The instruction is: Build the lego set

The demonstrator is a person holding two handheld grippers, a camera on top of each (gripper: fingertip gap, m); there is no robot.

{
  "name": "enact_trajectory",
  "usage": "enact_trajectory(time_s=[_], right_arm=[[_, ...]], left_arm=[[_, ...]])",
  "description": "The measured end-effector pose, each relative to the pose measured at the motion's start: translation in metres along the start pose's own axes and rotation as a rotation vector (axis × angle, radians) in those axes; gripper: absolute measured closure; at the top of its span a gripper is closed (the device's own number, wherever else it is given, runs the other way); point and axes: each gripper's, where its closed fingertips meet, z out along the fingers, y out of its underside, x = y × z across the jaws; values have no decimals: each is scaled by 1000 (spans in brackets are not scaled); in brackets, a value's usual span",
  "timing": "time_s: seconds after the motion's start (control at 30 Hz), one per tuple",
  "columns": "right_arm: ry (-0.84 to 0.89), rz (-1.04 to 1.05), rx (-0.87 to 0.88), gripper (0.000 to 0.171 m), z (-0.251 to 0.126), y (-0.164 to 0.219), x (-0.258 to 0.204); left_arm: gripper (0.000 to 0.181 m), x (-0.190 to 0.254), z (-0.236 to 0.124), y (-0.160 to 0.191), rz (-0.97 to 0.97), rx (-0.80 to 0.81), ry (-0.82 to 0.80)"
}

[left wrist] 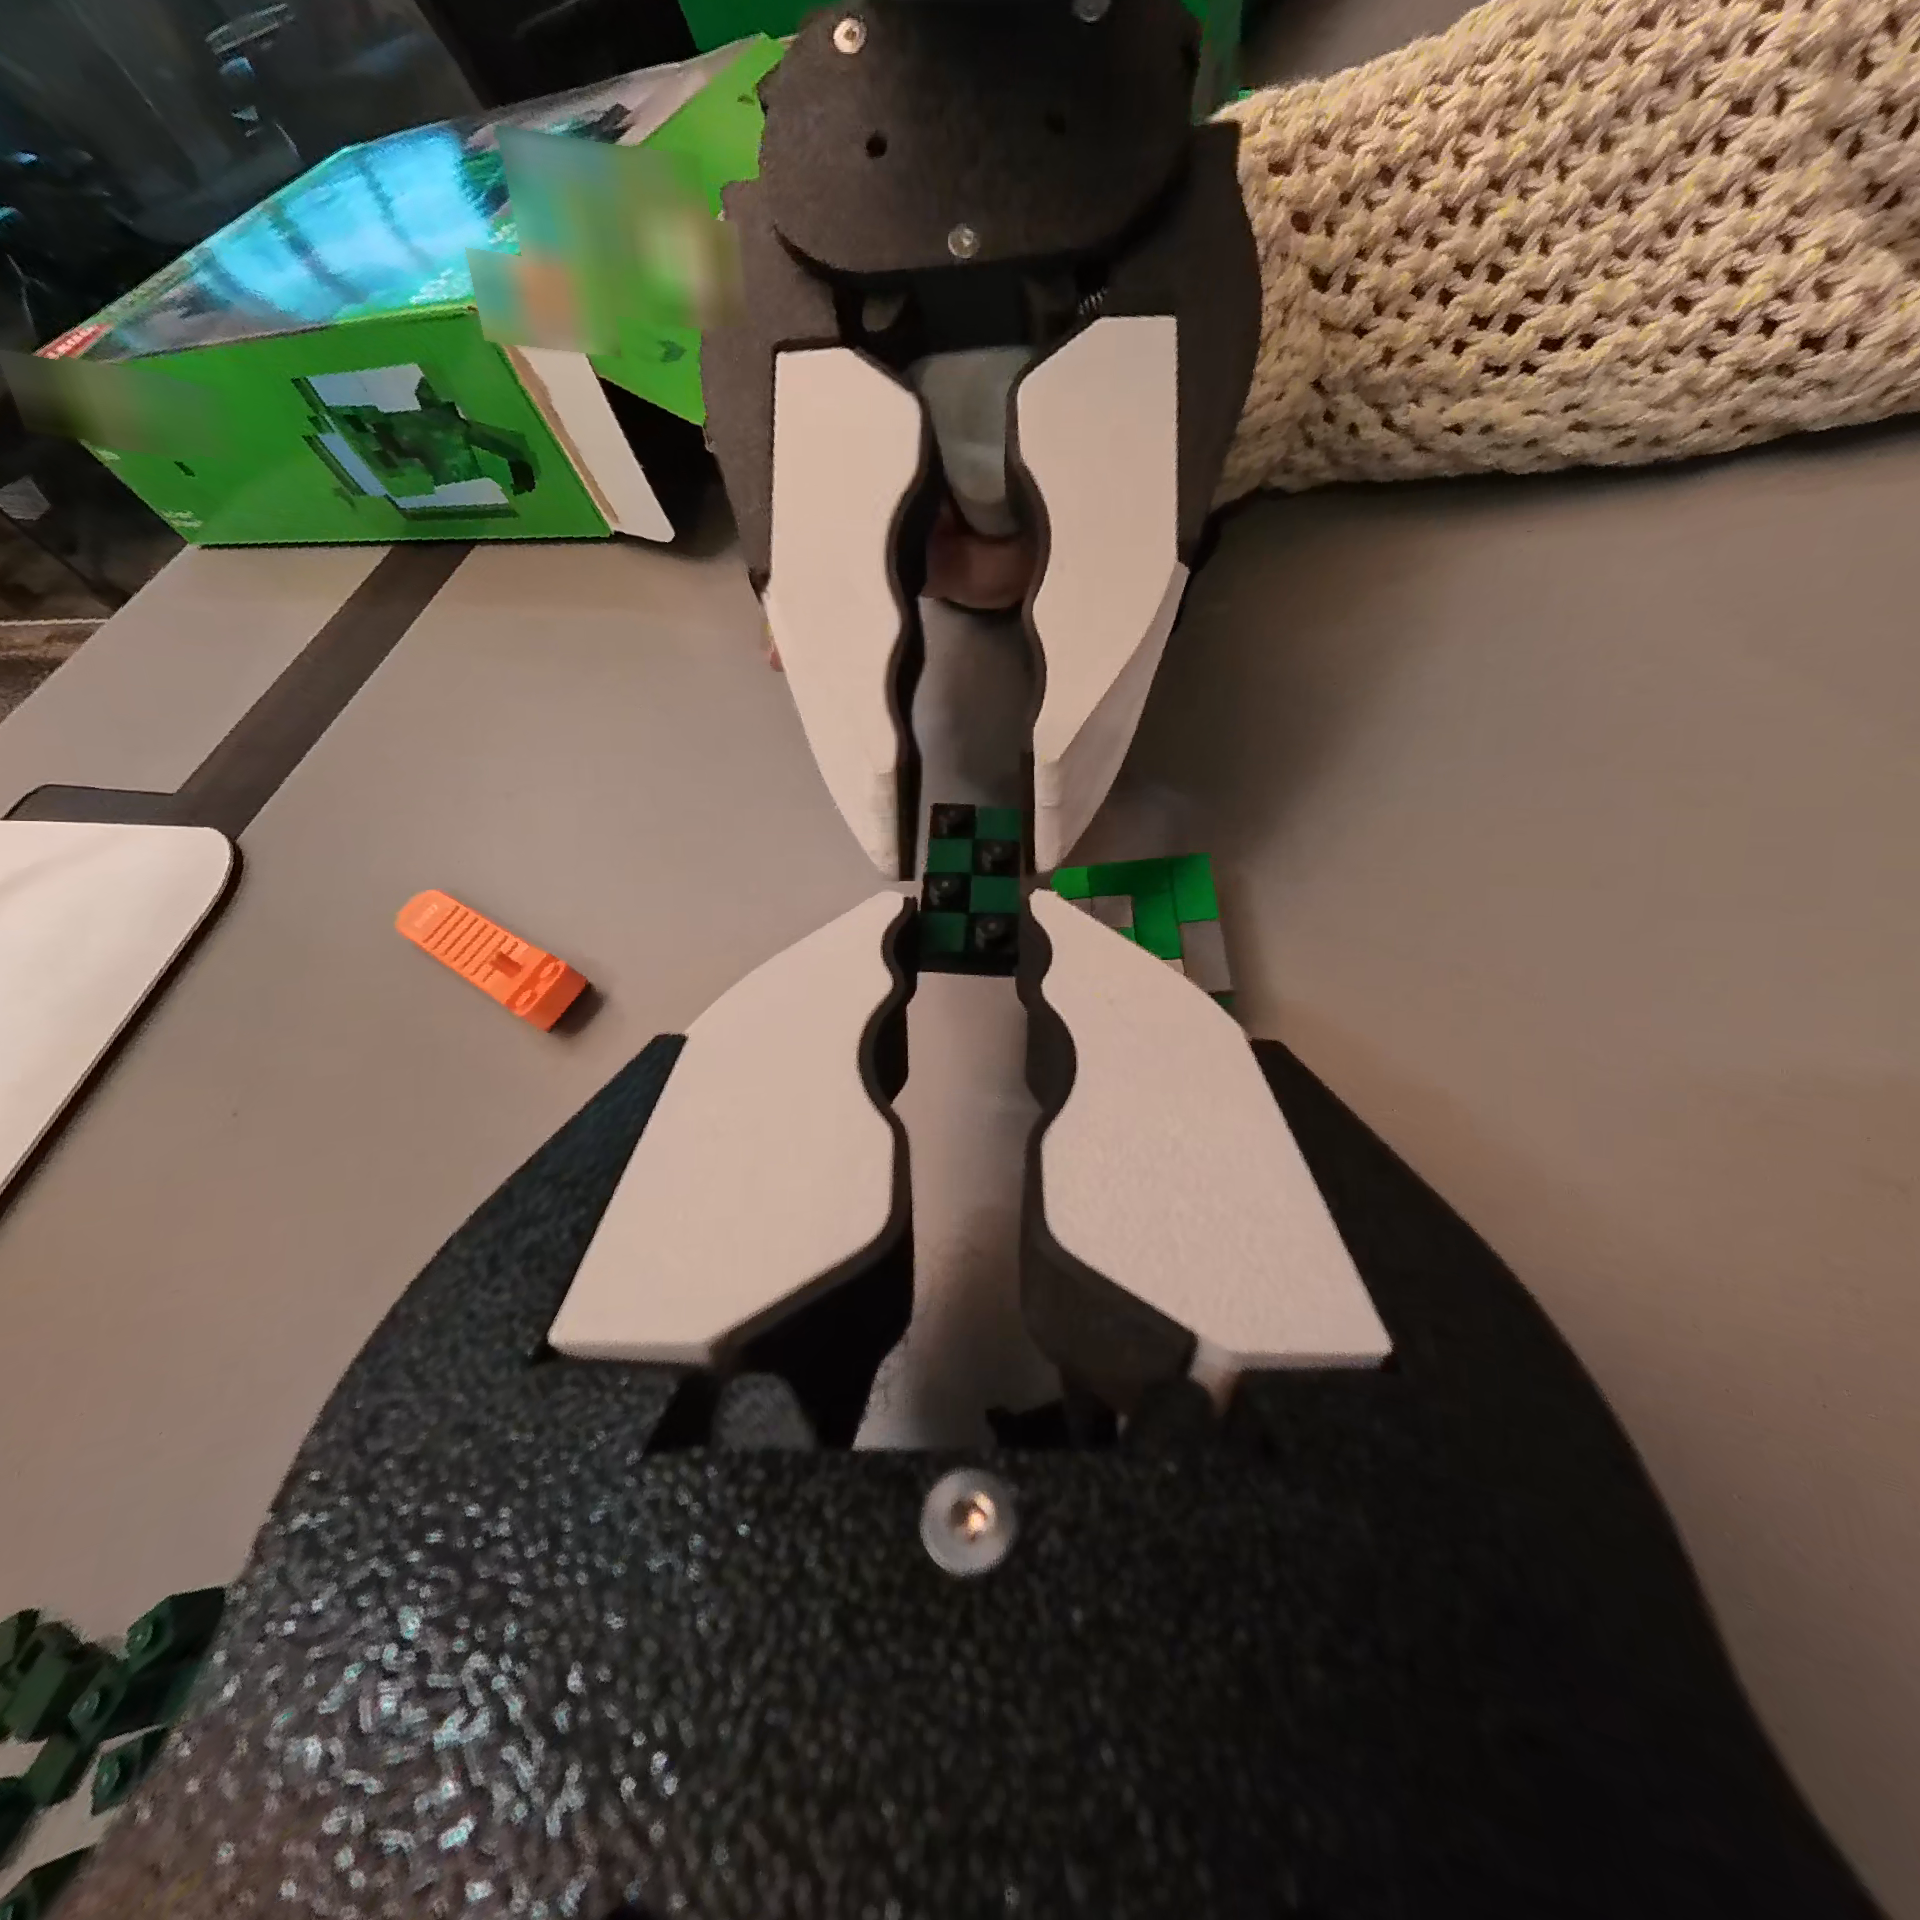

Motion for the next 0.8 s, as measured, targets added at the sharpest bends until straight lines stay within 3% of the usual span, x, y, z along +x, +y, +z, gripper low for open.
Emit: enact_trajectory(time_s=[0.27, 0.37, 0.57, 0.73, 0.8], right_arm=[[-8, -23, -17, 155, 1, 2, -4], [2, 11, -54, 155, -2, 8, 0], [-24, 59, -131, 155, -3, 22, 0], [-32, 74, -136, 155, -3, 23, 0], [-27, 77, -134, 155, -3, 23, 1]], left_arm=[[164, 2, 1, 2, 21, -14, 4], [129, 4, 0, 0, 17, -3, 20], [100, 13, -1, 1, -43, -9, 133], [88, 22, 12, 21, 21, -176, 117], [90, 21, 14, 17, 26, -163, 80]])
